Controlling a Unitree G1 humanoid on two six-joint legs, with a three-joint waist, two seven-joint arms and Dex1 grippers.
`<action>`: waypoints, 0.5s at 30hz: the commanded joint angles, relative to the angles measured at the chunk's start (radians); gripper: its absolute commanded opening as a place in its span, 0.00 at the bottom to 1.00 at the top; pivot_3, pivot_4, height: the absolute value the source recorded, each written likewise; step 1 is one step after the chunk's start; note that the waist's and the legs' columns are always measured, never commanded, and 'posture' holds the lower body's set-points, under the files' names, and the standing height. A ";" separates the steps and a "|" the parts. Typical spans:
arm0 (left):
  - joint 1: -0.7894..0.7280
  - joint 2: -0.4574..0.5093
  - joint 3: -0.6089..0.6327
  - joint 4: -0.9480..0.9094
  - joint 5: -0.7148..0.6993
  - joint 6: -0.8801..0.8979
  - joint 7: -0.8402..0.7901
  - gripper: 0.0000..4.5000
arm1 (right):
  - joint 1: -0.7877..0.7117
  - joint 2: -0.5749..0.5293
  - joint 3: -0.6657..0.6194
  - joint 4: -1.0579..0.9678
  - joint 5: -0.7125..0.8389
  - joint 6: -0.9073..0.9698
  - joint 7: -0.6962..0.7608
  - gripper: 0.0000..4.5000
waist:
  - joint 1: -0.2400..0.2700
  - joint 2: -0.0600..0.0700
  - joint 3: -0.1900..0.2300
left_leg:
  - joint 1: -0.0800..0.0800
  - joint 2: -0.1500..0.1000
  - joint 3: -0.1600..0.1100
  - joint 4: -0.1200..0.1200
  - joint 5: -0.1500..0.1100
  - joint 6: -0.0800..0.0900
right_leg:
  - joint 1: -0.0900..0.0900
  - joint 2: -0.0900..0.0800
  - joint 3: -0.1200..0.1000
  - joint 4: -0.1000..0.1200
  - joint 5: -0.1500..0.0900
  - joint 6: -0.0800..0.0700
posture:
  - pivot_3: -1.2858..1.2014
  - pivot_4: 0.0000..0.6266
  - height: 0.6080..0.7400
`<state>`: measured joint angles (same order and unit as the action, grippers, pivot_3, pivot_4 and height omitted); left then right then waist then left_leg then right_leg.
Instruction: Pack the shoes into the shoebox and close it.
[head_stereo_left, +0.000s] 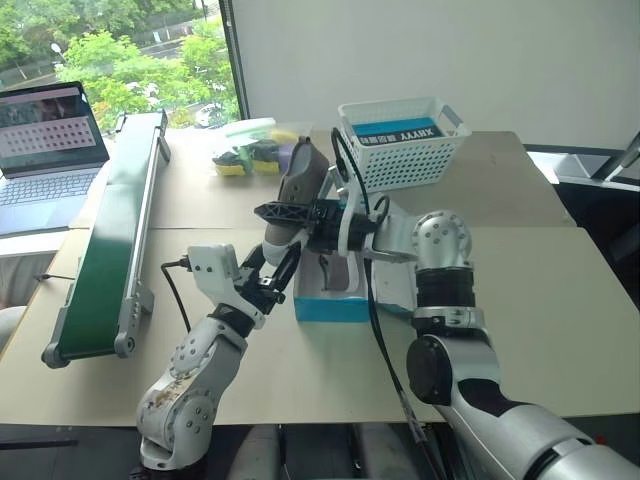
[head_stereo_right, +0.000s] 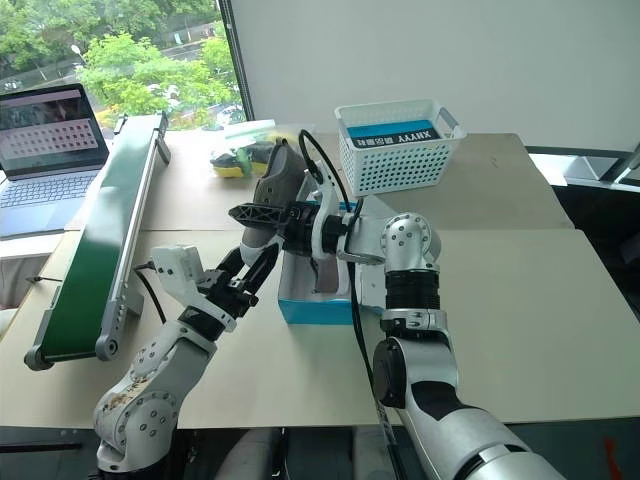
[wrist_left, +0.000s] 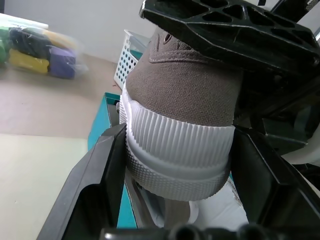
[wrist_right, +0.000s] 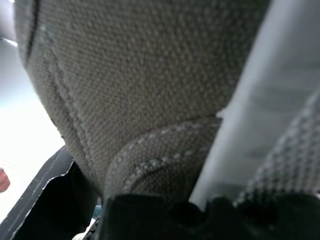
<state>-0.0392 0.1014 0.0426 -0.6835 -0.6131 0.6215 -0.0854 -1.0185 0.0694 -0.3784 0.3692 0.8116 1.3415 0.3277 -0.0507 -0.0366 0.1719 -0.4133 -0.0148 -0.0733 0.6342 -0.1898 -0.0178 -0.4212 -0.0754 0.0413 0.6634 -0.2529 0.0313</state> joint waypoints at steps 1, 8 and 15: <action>-0.004 0.015 -0.001 -0.040 -0.031 0.009 -0.009 0.60 | -0.025 0.007 -0.042 -0.043 0.048 -0.033 -0.028 1.00 | 0.005 0.000 0.000 | 0.000 0.000 0.000 0.000 0.000 0.000 | 0.000 0.000 0.000 0.000 0.000 0.000 | 0.52 0.24 0.96; 0.005 0.036 0.010 -0.036 -0.030 0.009 0.003 0.60 | -0.028 -0.026 -0.058 -0.005 0.033 -0.088 -0.047 1.00 | 0.008 0.000 0.000 | -0.001 0.000 0.000 0.000 0.000 0.000 | 0.000 0.000 -0.001 -0.001 0.000 0.000 | 0.52 0.24 0.96; 0.010 0.033 0.018 -0.042 -0.030 0.009 0.020 0.60 | -0.041 -0.062 -0.049 0.054 0.008 -0.159 -0.053 1.00 | 0.005 0.000 0.000 | -0.001 0.000 0.000 0.000 0.000 0.000 | 0.000 0.000 -0.001 -0.001 0.000 0.000 | 0.52 0.24 0.96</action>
<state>-0.0318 0.1349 0.0469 -0.6834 -0.6305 0.6494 -0.0671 -1.0213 0.0299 -0.4063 0.4282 0.8238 1.2403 0.2804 -0.0459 -0.0365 0.1720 -0.4140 -0.0151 -0.0734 0.6343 -0.1898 -0.0178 -0.4213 -0.0755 0.0407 0.6628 -0.2531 0.0316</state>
